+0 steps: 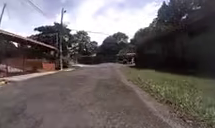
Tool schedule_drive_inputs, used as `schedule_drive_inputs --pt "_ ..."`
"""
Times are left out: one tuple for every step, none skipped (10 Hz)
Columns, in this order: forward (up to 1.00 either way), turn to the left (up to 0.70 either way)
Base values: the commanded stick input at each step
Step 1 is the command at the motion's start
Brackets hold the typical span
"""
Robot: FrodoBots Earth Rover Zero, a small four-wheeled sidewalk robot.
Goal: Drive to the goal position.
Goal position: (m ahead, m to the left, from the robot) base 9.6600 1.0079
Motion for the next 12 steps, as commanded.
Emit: schedule_drive_inputs --pt "0.50 0.00" --pt "0.50 0.00" --pt "0.50 0.00" --pt "0.50 0.00" --pt "0.50 0.00" --pt "0.50 0.00" --pt "0.50 0.00" --pt "0.50 0.00" --pt "0.50 0.00" --pt "0.50 0.00" --pt "0.50 0.00" --pt "0.50 0.00"
